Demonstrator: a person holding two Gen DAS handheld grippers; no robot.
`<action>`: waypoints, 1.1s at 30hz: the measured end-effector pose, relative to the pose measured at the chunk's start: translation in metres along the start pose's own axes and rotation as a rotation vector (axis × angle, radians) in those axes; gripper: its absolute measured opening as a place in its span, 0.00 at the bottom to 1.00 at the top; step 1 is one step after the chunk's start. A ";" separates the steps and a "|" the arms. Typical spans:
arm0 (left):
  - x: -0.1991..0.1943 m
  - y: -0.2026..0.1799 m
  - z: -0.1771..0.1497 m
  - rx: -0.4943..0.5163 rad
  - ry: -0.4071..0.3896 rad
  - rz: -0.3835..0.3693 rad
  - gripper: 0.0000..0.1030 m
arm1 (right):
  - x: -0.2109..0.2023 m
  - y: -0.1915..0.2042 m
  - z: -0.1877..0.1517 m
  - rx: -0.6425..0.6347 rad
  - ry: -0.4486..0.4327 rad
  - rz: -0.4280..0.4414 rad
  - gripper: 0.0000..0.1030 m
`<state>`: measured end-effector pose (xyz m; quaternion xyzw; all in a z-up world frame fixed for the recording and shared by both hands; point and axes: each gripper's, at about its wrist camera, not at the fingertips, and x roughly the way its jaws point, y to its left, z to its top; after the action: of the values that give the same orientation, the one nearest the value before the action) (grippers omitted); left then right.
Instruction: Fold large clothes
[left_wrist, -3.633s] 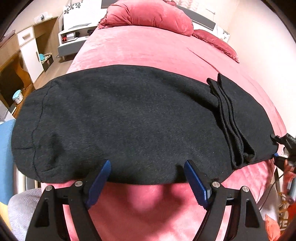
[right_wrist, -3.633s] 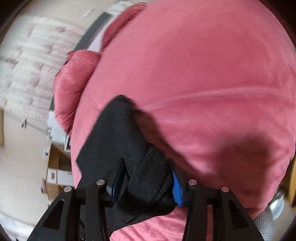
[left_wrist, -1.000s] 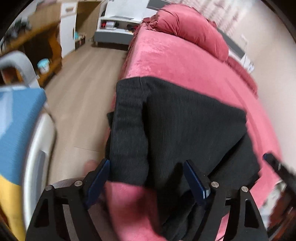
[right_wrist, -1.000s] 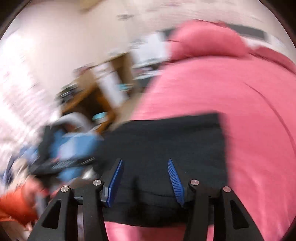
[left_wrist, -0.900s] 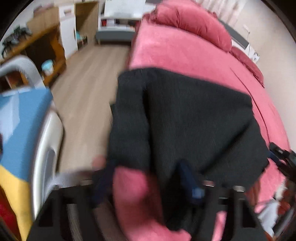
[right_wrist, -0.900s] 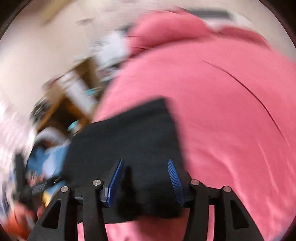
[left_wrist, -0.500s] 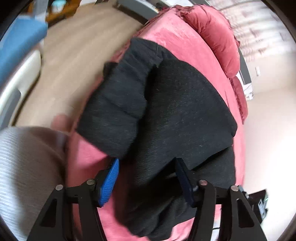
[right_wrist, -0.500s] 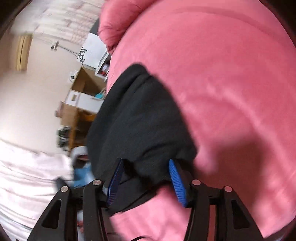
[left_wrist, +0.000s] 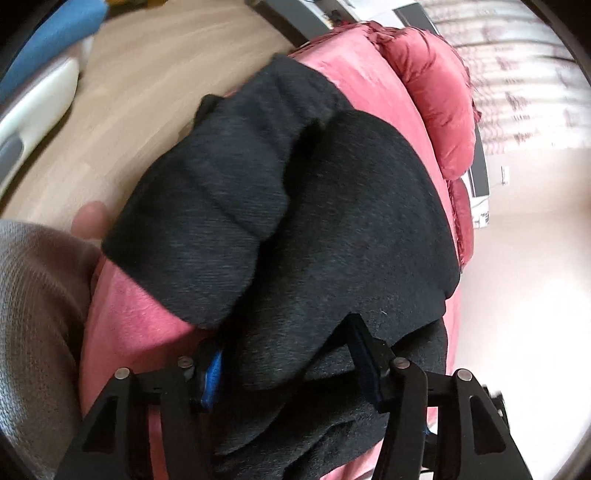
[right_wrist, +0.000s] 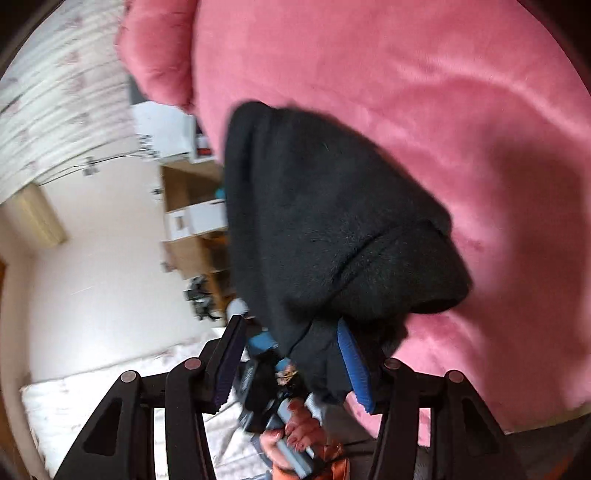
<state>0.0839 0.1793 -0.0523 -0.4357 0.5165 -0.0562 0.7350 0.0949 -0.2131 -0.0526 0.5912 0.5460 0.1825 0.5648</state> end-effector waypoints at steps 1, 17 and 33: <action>-0.001 -0.003 0.001 0.007 -0.006 0.004 0.48 | 0.008 -0.001 0.002 0.018 -0.005 -0.047 0.53; -0.008 -0.024 -0.033 0.142 -0.009 0.049 0.14 | -0.022 -0.024 0.014 -0.167 -0.206 -0.126 0.08; -0.104 -0.112 0.039 0.704 -0.278 0.049 0.12 | -0.011 0.049 -0.017 -0.371 -0.176 0.035 0.12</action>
<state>0.1085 0.1889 0.1034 -0.1476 0.3715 -0.1528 0.9038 0.0989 -0.2031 -0.0012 0.5001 0.4412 0.2371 0.7064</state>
